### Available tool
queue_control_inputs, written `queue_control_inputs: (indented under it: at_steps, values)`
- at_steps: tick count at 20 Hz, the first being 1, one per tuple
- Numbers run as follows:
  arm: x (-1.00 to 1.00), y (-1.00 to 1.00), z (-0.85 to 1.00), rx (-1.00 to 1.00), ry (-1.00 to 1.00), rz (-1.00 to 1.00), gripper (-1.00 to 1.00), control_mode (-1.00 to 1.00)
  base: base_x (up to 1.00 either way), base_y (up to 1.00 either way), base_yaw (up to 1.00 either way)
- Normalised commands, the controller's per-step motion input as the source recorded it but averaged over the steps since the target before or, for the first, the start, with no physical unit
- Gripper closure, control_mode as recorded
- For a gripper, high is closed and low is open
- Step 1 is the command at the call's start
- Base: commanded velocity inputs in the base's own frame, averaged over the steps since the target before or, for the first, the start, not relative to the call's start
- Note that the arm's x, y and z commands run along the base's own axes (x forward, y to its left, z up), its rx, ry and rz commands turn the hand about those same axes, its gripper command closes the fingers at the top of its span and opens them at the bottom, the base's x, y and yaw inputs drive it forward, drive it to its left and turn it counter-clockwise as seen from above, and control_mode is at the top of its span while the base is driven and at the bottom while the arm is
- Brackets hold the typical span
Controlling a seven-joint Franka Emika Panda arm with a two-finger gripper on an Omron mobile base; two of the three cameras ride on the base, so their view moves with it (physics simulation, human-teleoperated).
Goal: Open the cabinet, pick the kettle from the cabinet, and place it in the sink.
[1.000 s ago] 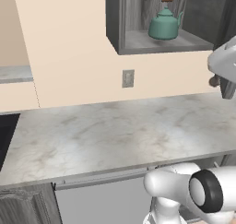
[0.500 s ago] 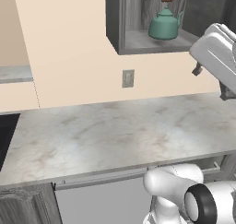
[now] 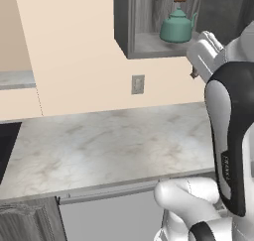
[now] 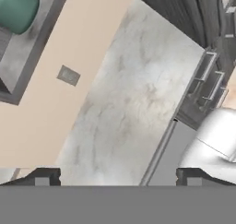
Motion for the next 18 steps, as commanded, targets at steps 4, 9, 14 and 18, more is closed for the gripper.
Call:
queue_control_inputs:
  at_steps: [4,9,14,18]
  values:
    - [0.43,0.00,-0.01,0.00,0.00,-0.36,-1.00,-1.00,0.00,0.00,0.00]
    - [0.37,-0.02,0.00,0.00,-0.04,-0.37,-1.00,-1.00,0.00,0.00,0.00]
    - [0.21,-0.15,0.00,0.00,-0.17,-0.32,-1.00,-1.00,0.00,0.00,0.00]
    - [0.14,-0.18,-0.01,0.00,-0.26,-0.34,-1.00,-1.00,0.00,0.00,0.00]
